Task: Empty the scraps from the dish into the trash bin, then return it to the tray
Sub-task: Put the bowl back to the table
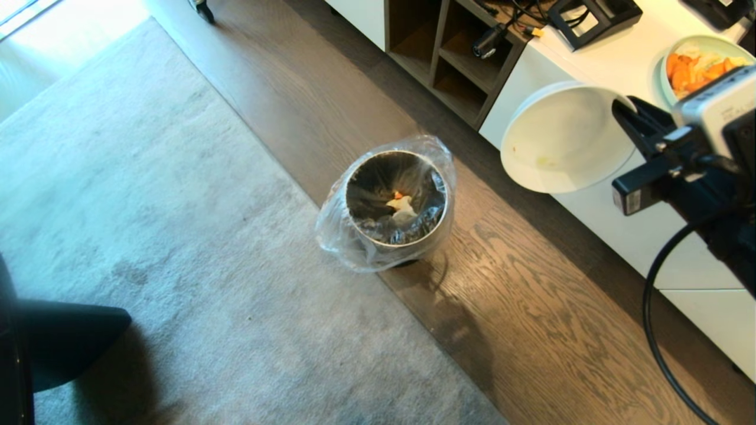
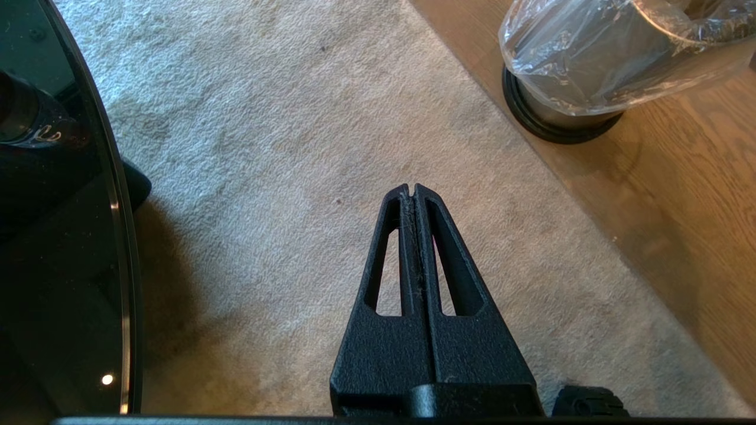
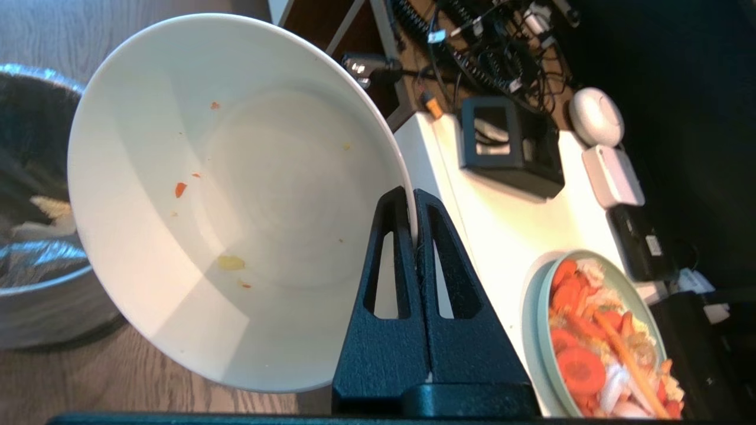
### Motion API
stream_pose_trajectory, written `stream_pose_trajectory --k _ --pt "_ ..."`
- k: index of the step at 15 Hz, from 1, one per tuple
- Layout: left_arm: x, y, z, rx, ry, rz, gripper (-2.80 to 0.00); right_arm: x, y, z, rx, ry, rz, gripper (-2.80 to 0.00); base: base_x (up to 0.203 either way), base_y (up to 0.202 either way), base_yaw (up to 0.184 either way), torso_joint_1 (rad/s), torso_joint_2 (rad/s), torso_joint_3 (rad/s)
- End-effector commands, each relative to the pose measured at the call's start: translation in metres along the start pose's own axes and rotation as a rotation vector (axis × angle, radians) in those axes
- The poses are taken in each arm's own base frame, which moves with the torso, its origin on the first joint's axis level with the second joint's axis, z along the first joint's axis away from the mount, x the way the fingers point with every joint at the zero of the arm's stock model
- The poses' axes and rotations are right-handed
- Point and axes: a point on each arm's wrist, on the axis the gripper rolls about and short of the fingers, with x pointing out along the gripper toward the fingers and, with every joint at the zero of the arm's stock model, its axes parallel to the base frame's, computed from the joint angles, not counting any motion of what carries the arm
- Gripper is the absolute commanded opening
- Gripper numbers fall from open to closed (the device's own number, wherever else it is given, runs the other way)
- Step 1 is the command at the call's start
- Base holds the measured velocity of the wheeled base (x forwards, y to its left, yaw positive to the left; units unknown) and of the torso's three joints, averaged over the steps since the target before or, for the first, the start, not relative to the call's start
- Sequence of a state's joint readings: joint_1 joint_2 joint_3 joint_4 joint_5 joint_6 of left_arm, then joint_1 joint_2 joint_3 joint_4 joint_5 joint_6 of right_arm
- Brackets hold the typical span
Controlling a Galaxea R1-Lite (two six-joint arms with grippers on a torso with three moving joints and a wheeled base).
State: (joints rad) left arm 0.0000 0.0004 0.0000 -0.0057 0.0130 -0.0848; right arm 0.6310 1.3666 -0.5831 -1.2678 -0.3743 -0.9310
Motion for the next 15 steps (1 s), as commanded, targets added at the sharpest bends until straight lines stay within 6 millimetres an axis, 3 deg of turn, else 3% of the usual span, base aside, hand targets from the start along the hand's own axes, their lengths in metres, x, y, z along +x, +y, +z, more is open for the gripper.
stream_pose_trajectory --k 1,5,9,12,15 --pt "0.000 0.000 0.000 -0.001 -0.001 0.001 -2.80 -0.019 -0.006 -0.012 -0.002 0.037 -0.002 -2.80 0.000 0.000 0.000 0.000 0.00 0.000" --pt "0.000 0.000 0.000 -0.001 -0.001 0.001 -2.80 -0.055 -0.035 -0.045 0.004 0.204 -0.072 -2.80 0.000 0.000 0.000 0.000 0.00 0.000" --pt "0.000 0.000 0.000 -0.001 -0.001 0.001 -2.80 -0.109 -0.055 -0.068 0.152 0.397 -0.151 -2.80 0.000 0.000 0.000 0.000 0.00 0.000" --pt "0.000 0.000 0.000 -0.001 -0.001 0.001 -2.80 -0.153 -0.054 -0.074 0.282 0.475 -0.141 -2.80 0.000 0.000 0.000 0.000 0.00 0.000" --pt "0.000 0.000 0.000 -0.001 -0.001 0.001 -2.80 -0.193 -0.039 -0.085 0.417 0.503 -0.113 -2.80 0.000 0.000 0.000 0.000 0.00 0.000"
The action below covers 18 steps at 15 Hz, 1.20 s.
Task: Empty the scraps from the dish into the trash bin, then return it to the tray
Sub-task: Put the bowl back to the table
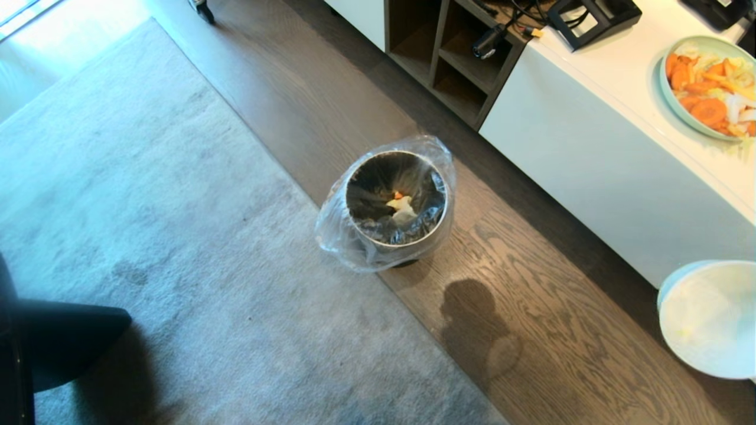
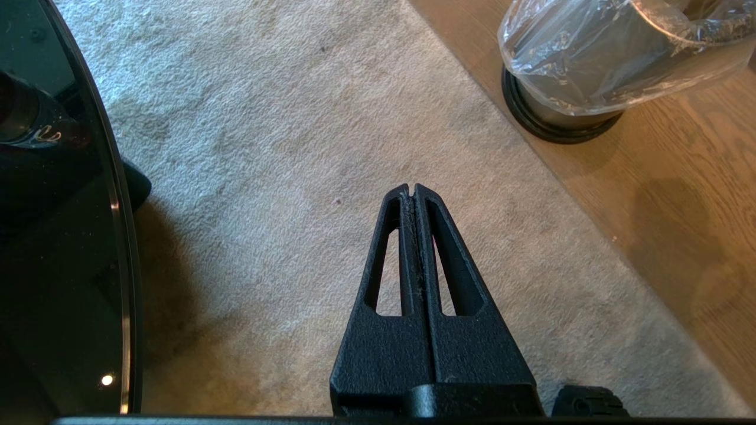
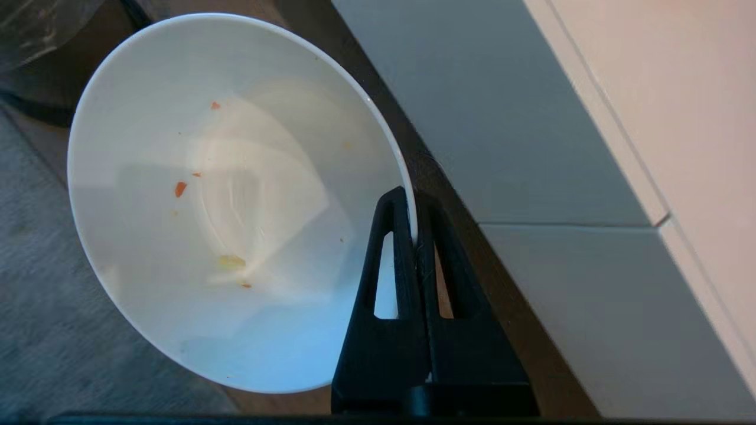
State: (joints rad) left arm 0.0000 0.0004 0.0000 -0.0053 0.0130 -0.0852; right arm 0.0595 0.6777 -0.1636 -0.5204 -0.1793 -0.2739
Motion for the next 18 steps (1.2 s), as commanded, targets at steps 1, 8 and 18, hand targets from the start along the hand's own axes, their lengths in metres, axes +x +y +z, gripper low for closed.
stream_pose_trajectory --k 1,8,18 --pt "0.000 0.000 0.000 -0.001 -0.001 0.001 -2.80 -0.030 0.002 -0.030 0.066 -0.028 -0.013 -2.80 0.000 0.000 0.000 0.000 0.00 0.000" --pt "0.000 0.000 0.000 -0.001 -0.001 0.001 -2.80 -0.055 0.013 -0.073 0.253 0.127 0.037 -2.80 0.000 0.000 0.000 0.000 0.00 0.000" --pt "0.000 0.000 0.000 -0.001 -0.001 0.001 -2.80 -0.058 0.017 -0.086 0.292 0.281 -0.023 -2.80 0.000 0.000 0.000 0.000 0.00 0.000"
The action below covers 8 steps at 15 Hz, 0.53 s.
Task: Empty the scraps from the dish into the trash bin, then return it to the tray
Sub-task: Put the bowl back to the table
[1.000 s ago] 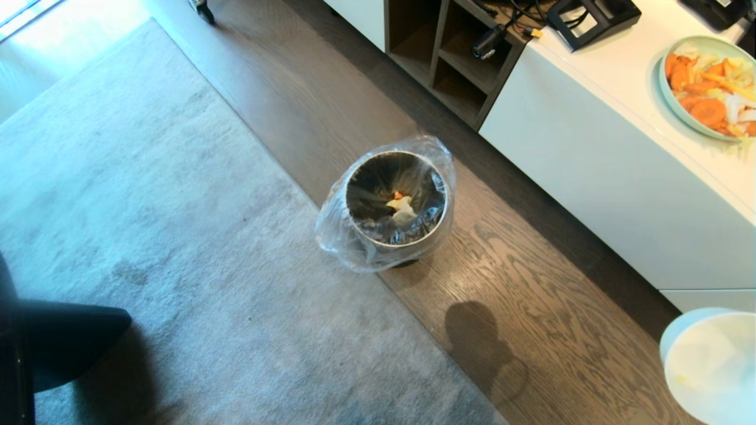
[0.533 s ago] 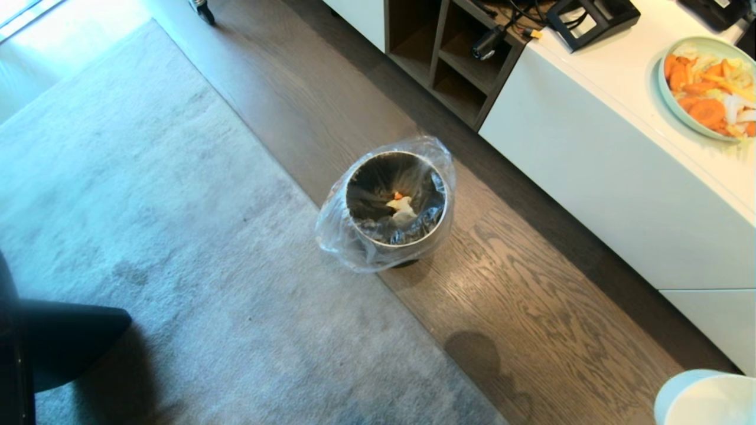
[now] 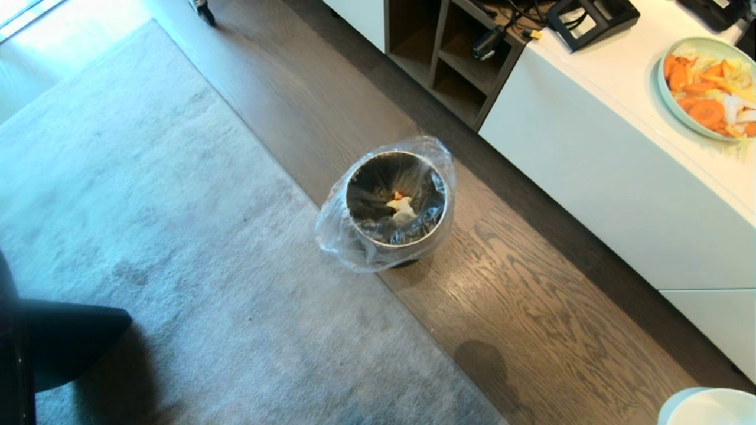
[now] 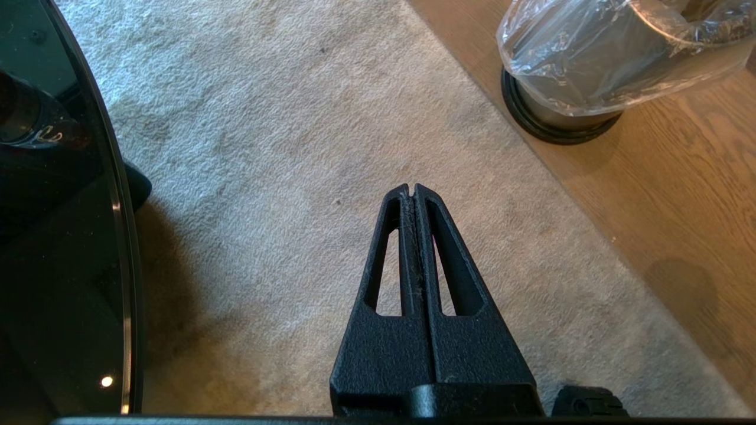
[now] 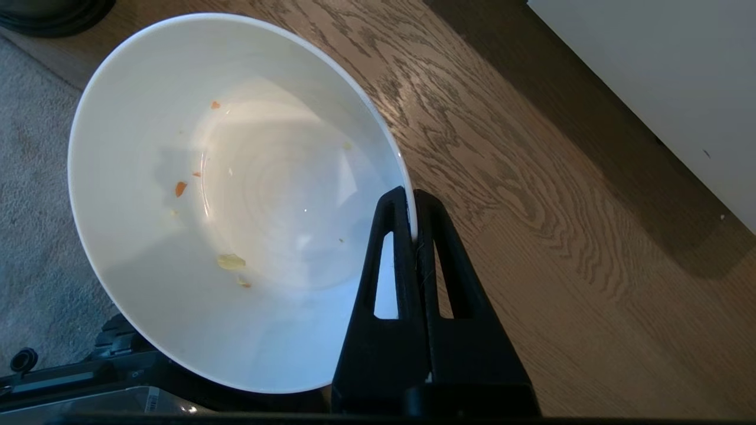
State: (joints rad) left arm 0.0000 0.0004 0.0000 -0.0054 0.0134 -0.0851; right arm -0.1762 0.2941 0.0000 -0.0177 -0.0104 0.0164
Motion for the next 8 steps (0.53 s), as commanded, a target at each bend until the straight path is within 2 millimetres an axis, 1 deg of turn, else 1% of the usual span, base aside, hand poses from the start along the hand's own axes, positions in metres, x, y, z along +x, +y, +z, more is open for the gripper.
stream_pose_trajectory --k 1,5,8 --pt "0.0000 0.0000 0.0001 -0.001 -0.001 0.000 -2.80 -0.0008 0.0000 -0.0002 -0.008 -0.011 0.021 -2.80 0.000 0.000 0.000 0.000 0.00 0.000" --pt "0.0000 0.0000 0.0001 -0.001 -0.001 0.000 -2.80 -0.0014 -0.0001 -0.0004 -0.037 -0.017 0.129 -2.80 0.000 0.000 0.000 0.000 0.00 0.000" --pt "0.0000 0.0000 0.0001 -0.001 -0.001 0.000 -2.80 -0.0066 -0.0014 -0.0022 -0.048 -0.084 0.196 -2.80 0.000 0.000 0.000 0.000 0.00 0.000"
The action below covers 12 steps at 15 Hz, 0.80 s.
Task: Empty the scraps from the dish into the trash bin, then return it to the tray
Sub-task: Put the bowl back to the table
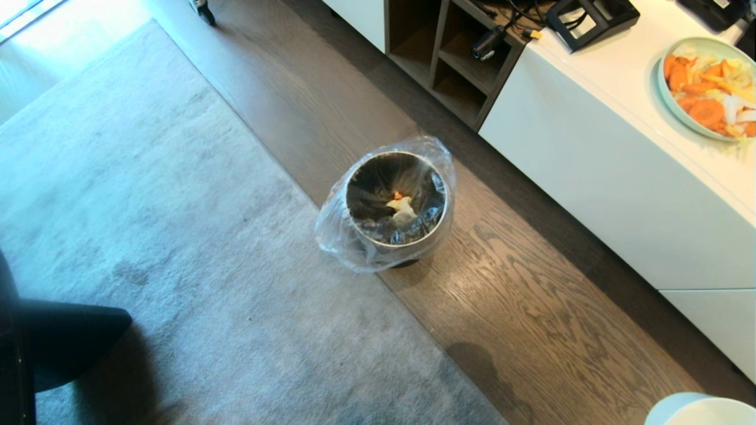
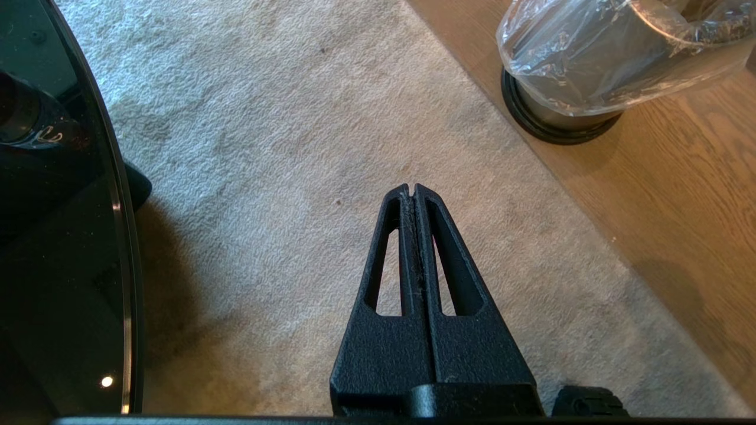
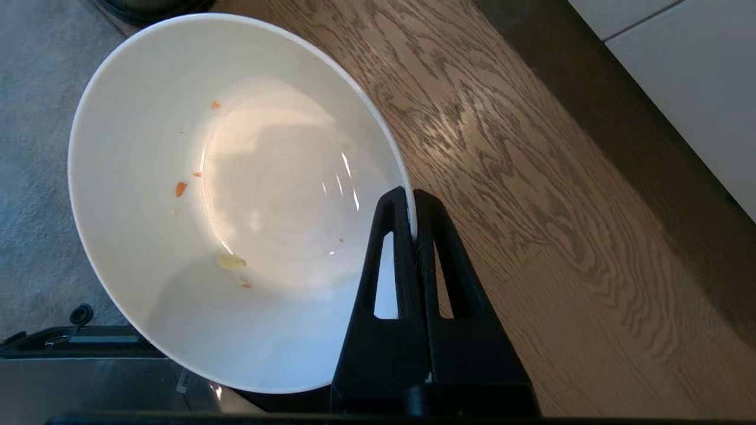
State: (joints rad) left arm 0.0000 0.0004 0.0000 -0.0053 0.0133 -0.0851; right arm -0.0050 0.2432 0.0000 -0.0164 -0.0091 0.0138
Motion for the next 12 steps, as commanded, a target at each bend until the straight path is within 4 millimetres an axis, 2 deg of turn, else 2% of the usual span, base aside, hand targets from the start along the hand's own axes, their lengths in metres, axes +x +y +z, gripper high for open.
stream_pose_trajectory --k 1,5,12 --pt "0.000 0.000 0.000 -0.001 -0.001 0.000 -2.80 -0.004 0.000 -0.001 -0.004 -0.054 0.026 -2.80 0.000 0.000 0.000 0.000 0.00 0.000" --pt "0.000 0.000 0.000 -0.001 -0.001 0.000 -2.80 -0.015 0.000 -0.006 -0.006 -0.205 0.011 -2.80 0.000 0.000 0.000 0.000 0.00 0.000" --pt "0.000 0.000 0.000 -0.001 -0.001 0.000 -2.80 -0.018 0.001 -0.009 -0.116 -0.229 0.050 -2.80 0.000 0.000 0.000 0.000 0.00 0.000"
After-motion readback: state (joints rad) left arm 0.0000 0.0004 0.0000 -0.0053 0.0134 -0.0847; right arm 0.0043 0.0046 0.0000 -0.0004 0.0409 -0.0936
